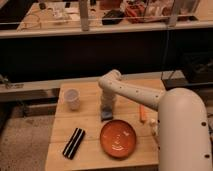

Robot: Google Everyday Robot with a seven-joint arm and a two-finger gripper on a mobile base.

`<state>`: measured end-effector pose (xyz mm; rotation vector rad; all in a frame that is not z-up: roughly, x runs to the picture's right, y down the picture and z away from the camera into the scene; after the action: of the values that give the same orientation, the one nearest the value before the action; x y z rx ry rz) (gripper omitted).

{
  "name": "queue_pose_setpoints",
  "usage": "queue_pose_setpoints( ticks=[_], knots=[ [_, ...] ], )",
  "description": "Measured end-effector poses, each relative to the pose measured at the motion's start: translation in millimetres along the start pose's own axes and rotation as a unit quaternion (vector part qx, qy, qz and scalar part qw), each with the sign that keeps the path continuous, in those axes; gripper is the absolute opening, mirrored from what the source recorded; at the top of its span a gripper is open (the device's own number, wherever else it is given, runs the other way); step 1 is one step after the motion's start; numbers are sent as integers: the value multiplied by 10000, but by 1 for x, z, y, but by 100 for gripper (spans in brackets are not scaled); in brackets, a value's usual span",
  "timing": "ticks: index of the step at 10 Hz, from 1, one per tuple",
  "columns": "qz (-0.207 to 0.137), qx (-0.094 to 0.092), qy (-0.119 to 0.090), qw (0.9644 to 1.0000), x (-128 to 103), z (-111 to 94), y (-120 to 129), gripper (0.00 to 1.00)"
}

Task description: Wipe the white sponge on the table

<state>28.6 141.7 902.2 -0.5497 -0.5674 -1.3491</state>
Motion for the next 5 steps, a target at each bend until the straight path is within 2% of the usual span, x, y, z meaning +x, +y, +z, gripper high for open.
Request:
queue_pose_setpoints(
  ticks=[2,5],
  knots=[
    [210,-26,-11,9998,-1,0,21,38],
    [618,-89,79,9980,3,-2,58,38]
  ],
)
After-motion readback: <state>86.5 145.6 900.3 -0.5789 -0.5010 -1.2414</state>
